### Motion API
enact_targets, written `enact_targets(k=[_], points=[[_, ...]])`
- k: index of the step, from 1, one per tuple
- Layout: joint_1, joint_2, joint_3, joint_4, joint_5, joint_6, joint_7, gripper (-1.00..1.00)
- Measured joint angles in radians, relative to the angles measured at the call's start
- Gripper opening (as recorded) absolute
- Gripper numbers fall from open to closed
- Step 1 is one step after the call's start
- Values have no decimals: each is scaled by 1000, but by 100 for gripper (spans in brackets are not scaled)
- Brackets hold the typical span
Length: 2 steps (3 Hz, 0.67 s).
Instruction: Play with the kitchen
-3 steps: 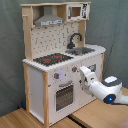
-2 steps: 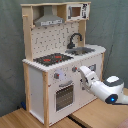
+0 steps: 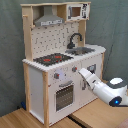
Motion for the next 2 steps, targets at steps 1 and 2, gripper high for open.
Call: enact_targets(k=[1,2], points=[[8,0,-6,1,0,0,-119,100],[13,2,-16,5,0,0,-253,100]])
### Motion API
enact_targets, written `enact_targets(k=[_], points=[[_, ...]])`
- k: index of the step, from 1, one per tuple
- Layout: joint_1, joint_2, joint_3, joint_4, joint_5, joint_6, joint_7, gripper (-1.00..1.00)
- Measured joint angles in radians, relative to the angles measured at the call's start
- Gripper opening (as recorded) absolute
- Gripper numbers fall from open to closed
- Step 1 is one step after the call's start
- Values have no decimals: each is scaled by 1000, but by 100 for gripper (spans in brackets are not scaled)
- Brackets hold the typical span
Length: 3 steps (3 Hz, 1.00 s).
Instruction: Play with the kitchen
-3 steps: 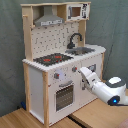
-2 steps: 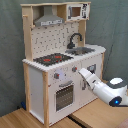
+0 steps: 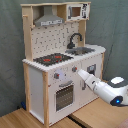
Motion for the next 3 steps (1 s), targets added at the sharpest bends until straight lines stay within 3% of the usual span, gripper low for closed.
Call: enact_targets(k=[3], points=[[22,11,-11,2,1,0,-316,100]])
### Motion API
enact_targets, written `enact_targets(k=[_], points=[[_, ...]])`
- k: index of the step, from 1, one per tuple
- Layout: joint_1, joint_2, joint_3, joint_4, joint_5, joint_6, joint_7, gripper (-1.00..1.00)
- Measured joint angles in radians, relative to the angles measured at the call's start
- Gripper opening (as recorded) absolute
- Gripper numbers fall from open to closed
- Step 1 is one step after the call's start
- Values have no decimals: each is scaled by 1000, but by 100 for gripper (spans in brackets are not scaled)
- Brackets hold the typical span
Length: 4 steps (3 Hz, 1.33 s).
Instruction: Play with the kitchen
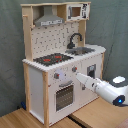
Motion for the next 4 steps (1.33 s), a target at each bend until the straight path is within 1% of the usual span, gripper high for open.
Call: enact_targets(k=[3,4], points=[[38,7,-14,-2,0,0,-331,100],[39,8,-15,-11,1,21,-439,100]])
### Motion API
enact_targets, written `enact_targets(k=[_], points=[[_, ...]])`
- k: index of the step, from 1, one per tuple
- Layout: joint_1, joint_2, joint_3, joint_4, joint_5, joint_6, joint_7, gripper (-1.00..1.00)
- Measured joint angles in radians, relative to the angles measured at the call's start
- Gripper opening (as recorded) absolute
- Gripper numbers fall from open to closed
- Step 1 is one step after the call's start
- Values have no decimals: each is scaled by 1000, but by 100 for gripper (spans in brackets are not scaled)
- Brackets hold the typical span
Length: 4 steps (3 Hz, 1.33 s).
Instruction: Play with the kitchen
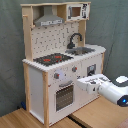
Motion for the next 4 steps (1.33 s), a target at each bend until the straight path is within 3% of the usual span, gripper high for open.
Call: enact_targets(k=[1,2,4], points=[[-3,4,-21,-20,1,47,-94,100],[-3,14,-38,-72,1,117,-141,100],[-8,23,-38,-199,5,272,-150,100]])
